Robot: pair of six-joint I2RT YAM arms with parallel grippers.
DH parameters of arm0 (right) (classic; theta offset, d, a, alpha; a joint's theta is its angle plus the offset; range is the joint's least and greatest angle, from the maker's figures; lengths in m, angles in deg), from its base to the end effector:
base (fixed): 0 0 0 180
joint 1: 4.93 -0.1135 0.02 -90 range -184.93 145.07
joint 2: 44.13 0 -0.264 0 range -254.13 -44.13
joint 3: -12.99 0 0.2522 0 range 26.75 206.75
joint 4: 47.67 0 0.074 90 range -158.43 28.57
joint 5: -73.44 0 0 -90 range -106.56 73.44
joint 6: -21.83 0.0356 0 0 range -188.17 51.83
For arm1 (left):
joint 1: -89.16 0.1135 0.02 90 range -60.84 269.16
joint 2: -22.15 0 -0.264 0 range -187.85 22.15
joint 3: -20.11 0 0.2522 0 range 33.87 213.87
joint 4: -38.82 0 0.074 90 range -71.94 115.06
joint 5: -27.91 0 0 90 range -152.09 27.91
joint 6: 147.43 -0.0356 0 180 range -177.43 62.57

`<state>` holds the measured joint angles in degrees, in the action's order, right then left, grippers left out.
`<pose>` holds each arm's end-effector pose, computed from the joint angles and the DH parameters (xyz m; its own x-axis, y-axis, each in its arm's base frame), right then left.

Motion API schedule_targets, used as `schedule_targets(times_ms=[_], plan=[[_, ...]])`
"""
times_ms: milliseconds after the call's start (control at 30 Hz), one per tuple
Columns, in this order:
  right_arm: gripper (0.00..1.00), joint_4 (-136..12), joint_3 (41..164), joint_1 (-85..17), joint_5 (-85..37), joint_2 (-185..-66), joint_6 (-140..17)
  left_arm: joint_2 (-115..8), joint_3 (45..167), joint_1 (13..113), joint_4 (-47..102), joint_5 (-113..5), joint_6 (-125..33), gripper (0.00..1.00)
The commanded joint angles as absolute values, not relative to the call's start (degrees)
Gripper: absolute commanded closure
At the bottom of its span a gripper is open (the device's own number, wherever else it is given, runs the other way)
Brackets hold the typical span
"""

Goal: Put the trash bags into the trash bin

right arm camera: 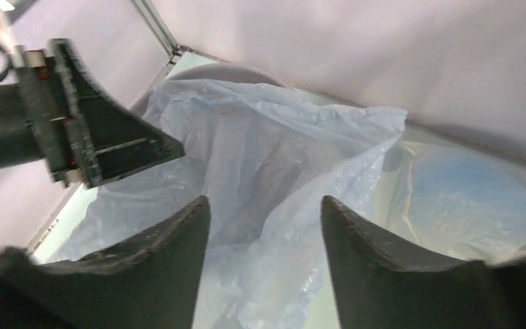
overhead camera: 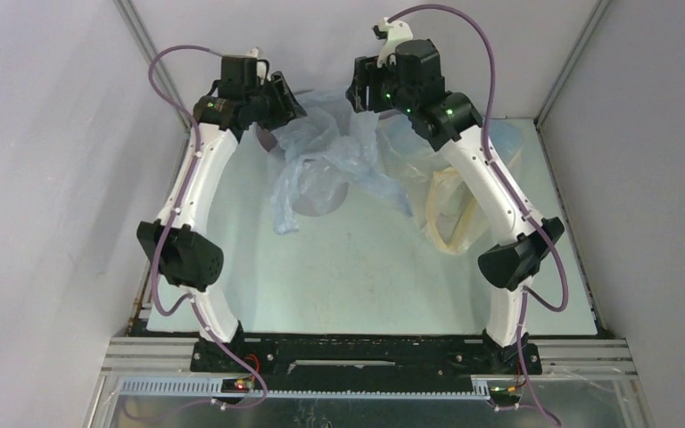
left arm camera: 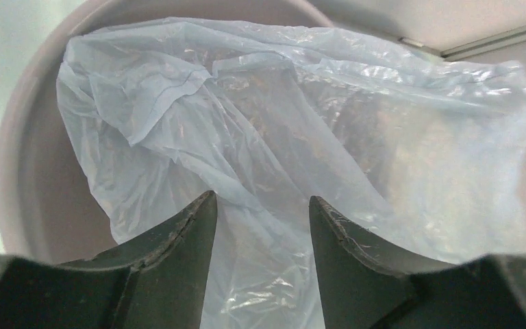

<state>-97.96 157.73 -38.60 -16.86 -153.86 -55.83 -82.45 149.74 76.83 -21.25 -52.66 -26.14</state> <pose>0.3506 0.2338 0.4778 -0.3336 0.0345 -0.9421 -0.4988 0.8415 0.2075 0.3938 -0.0921 0.4130 -0.6568 -0.3809 -0.6508 0.0007 0.8628 -0.5056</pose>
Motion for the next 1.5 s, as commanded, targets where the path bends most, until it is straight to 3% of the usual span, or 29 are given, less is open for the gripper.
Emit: schedule_targets(times_ms=[0, 133, 400, 667, 900, 1133, 1267, 1467], plan=[[0.44, -96.6, 161.7, -38.5, -17.6, -158.0, -54.9, -75.4, 153.2, 77.2, -21.0, -51.1, -27.5, 0.4], [0.59, -97.3, 164.3, -38.8, -21.1, -161.7, -53.1, -72.7, 153.5, 77.2, -21.1, -52.0, -27.9, 0.38], [0.7, -95.5, 165.1, -42.0, -22.4, -166.2, -52.2, -73.5, 153.5, 77.3, -23.5, -52.6, -28.9, 0.38], [0.93, -96.3, 167.0, -44.7, -17.6, -173.4, -54.3, -71.3, 152.5, 77.3, -24.3, -51.8, -29.2, 0.38], [0.94, -99.1, 167.9, -45.5, -14.6, -176.9, -57.0, -67.3, 147.4, 77.3, -24.8, -55.5, -31.1, 0.35], [0.93, -108.2, 167.5, -48.1, -13.2, -173.9, -60.2, -70.2, 150.2, 77.8, -28.9, -61.8, -33.5, 0.26], [0.93, -113.5, 166.5, -49.3, -14.3, -171.5, -59.9, -71.1, 150.5, 79.4, -27.8, -61.5, -33.7, 0.13], [0.93, -114.7, 161.7, -49.3, -15.9, -167.4, -57.6, -78.0, 153.0, 80.8, -27.5, -55.6, -33.8, 0.12]])
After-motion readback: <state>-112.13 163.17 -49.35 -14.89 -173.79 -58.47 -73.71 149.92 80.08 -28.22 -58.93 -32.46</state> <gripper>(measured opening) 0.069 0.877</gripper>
